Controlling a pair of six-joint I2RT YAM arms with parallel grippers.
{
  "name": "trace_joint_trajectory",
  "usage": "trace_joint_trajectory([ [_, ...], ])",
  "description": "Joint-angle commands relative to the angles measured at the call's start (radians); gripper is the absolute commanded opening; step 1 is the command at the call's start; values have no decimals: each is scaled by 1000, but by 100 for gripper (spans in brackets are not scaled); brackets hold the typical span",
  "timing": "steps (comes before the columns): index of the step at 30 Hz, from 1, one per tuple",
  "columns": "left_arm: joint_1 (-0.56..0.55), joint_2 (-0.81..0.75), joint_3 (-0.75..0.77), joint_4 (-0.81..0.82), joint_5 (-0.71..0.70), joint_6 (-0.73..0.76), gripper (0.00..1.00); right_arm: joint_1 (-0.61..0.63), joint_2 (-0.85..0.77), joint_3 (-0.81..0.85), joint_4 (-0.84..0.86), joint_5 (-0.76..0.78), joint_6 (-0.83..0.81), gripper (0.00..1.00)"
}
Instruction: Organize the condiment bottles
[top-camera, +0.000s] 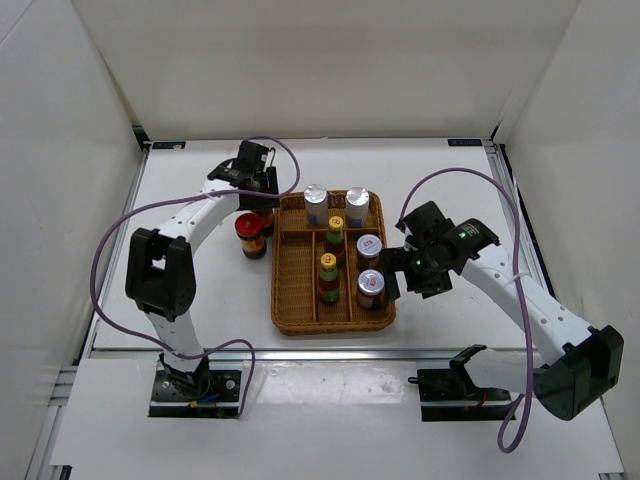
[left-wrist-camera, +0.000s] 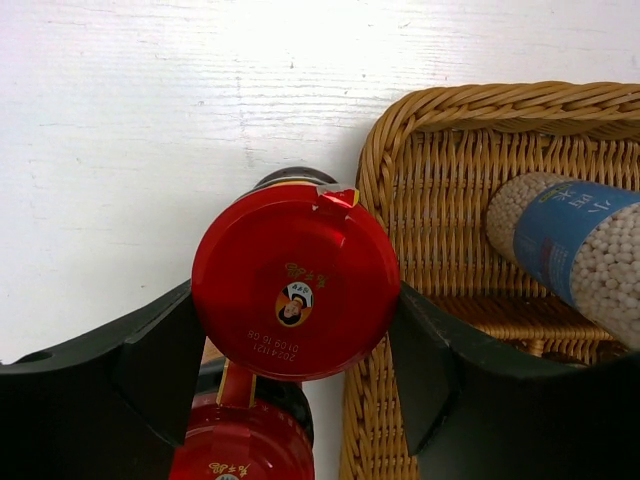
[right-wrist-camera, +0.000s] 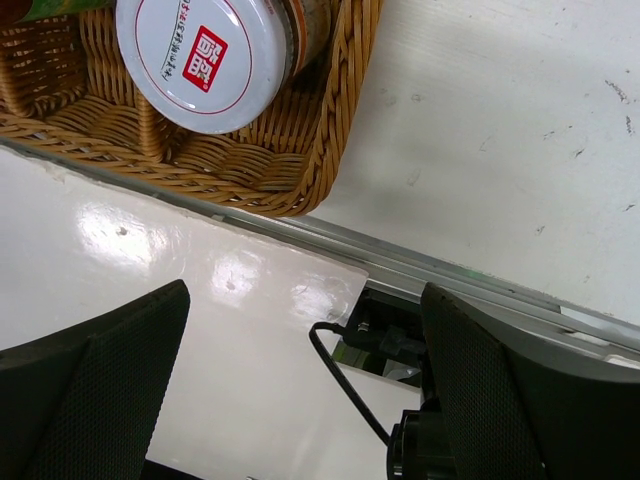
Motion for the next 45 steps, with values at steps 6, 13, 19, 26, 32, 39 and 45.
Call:
trace_joint_trajectory([
  [6,4,-158,105,4,-38,20,11,-2,-22,-6,6,3,13,100],
  [13,-52,-330,84,4,32,34,11,-2,8,-6,6,-6,13,100],
  [19,-153,-421,-54,13,89,5,11,-2,29,-6,6,-15,4,100],
  [26,-233,-436,-169,22,97,-55,11,-2,29,-15,6,-15,4,100],
  [32,-259,-384,-205,22,63,-66,13,-2,29,-15,6,-24,4,100],
  [39,-269,-251,-182,22,52,-55,35,-2,29,-15,-3,-24,13,100],
  [45,-269,-240,-150,22,37,-35,100,-2,29,-15,-3,-15,13,100],
])
